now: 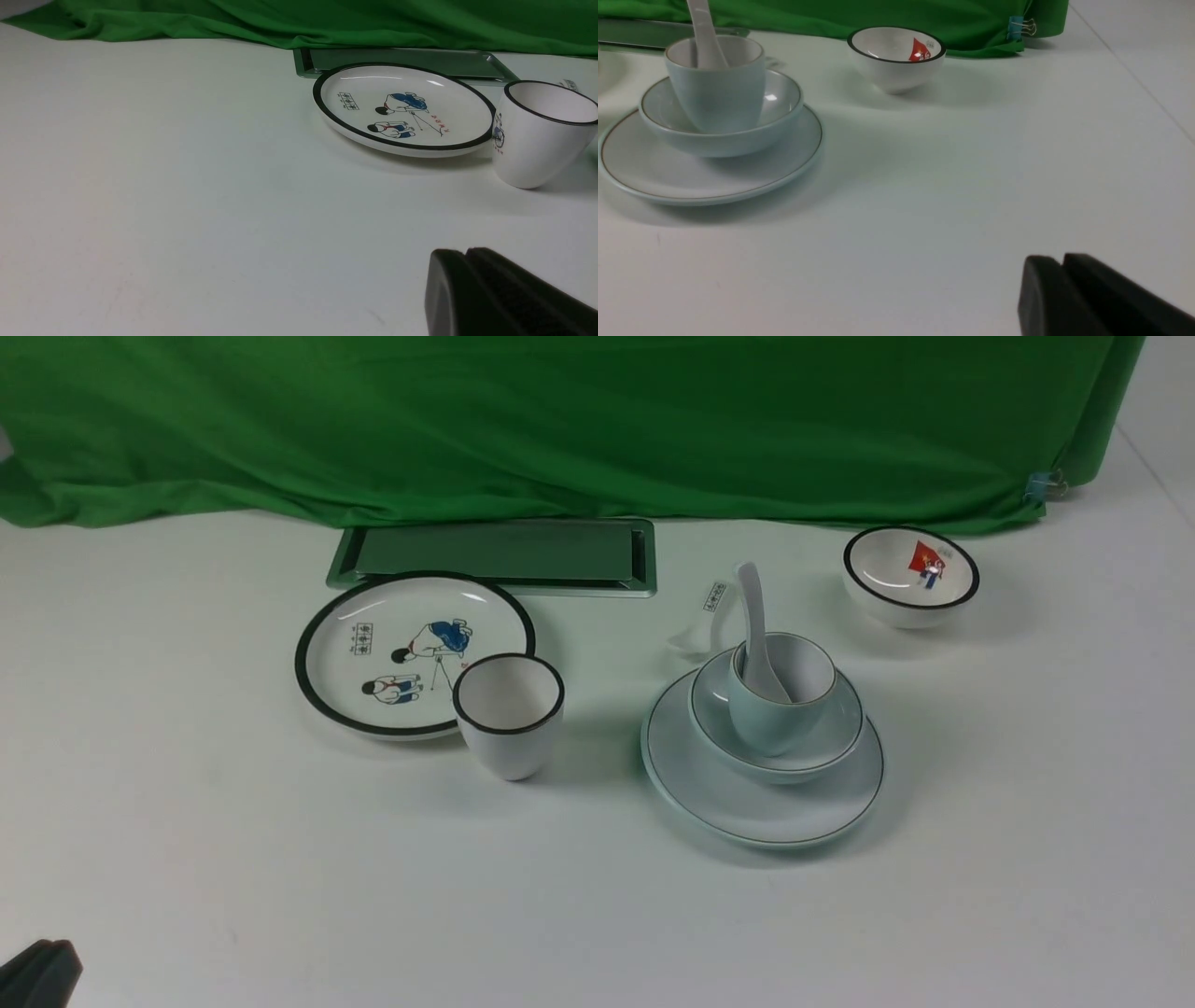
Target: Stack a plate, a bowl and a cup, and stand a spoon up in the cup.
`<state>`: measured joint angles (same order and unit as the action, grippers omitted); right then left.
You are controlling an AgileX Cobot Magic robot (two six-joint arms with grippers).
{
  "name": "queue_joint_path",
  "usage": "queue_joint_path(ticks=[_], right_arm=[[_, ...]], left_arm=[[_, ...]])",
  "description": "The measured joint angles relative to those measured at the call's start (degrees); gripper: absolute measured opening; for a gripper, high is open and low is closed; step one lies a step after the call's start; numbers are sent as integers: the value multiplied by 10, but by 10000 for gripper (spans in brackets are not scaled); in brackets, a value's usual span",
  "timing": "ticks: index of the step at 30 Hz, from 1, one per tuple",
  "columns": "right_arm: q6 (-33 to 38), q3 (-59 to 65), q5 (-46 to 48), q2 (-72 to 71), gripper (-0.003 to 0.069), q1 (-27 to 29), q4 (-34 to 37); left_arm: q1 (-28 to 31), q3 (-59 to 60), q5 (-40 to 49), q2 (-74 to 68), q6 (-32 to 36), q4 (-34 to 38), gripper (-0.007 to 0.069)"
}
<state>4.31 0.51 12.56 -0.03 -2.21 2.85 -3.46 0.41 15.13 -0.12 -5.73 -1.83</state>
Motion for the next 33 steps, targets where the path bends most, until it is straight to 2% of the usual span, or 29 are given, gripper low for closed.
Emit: queue_joint_path(ticks=[33], right_arm=[[0,0,0,0,162,0,0]], left_arm=[[0,0,-5,0,0,0,-29]])
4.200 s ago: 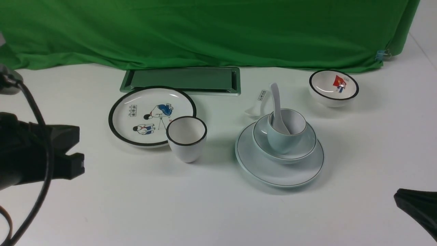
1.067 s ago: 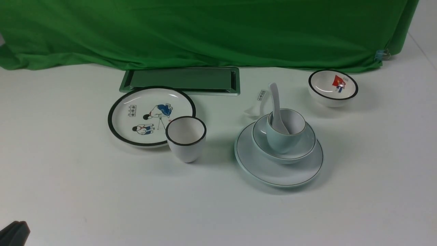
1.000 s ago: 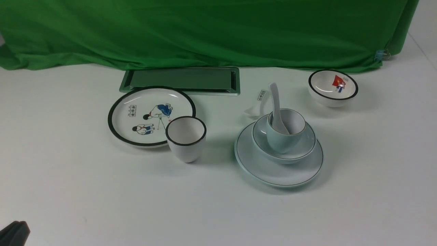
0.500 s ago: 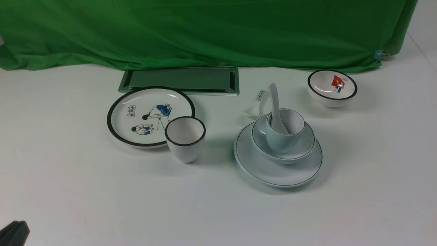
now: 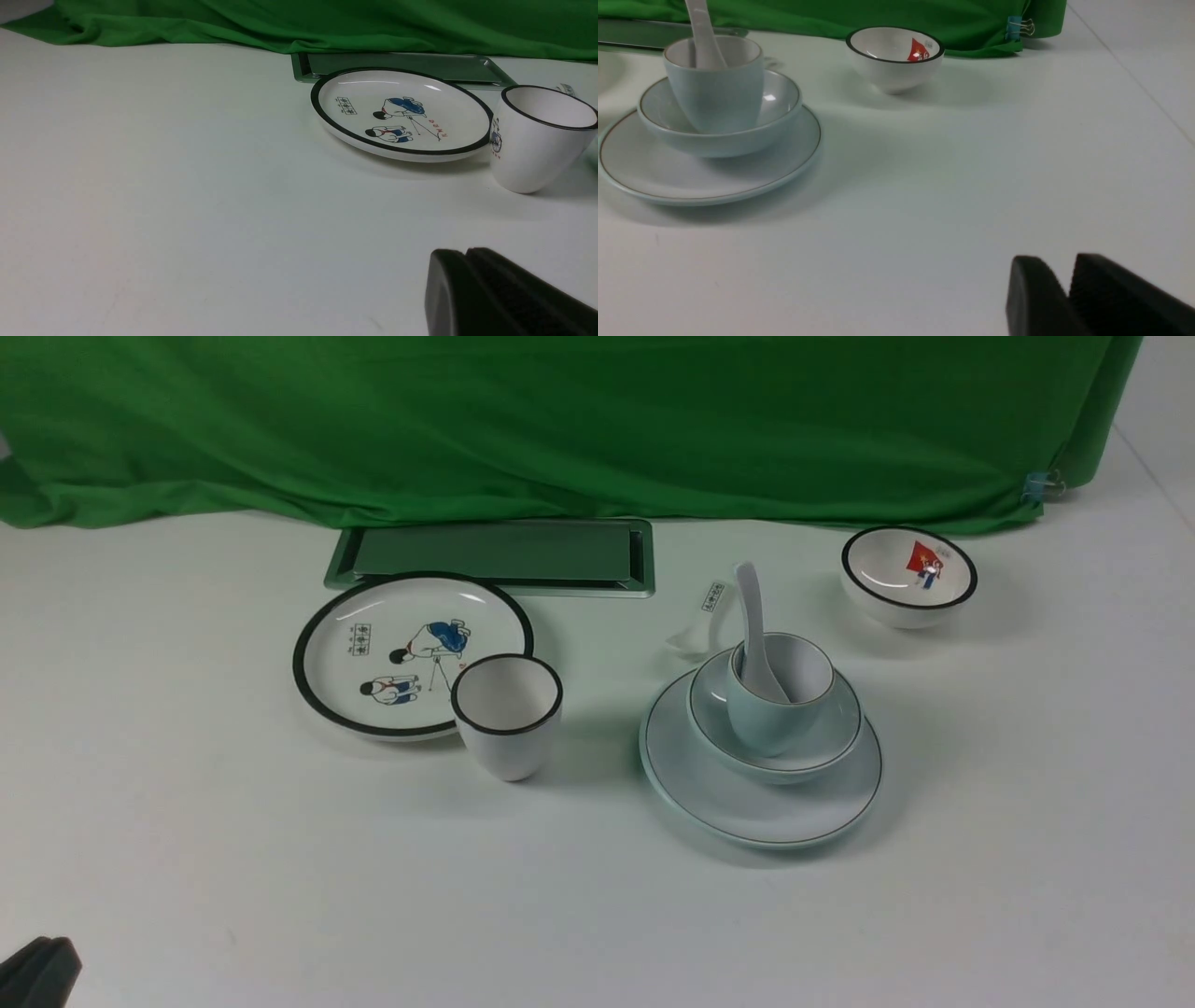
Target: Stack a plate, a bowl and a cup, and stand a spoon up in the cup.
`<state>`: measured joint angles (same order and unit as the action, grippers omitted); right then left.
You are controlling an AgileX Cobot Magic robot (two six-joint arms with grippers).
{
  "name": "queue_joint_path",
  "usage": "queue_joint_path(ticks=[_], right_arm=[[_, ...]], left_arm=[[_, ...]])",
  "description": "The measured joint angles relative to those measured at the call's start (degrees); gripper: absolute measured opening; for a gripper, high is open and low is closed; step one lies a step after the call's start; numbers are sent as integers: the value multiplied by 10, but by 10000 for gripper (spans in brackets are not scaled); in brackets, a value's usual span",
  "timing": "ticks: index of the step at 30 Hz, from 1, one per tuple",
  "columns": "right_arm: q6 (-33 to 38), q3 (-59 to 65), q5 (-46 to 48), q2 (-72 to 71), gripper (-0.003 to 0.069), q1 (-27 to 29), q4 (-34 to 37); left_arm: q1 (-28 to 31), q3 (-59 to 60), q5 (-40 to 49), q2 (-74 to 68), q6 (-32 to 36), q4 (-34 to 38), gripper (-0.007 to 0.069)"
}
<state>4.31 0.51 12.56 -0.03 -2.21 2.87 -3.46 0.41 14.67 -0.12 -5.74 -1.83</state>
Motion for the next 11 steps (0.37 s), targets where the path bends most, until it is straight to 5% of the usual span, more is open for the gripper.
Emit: queue_joint_path(ticks=[11], right_arm=[[0,0,0,0,188,0,0]], left_arm=[[0,0,0,0,0,0,-29]])
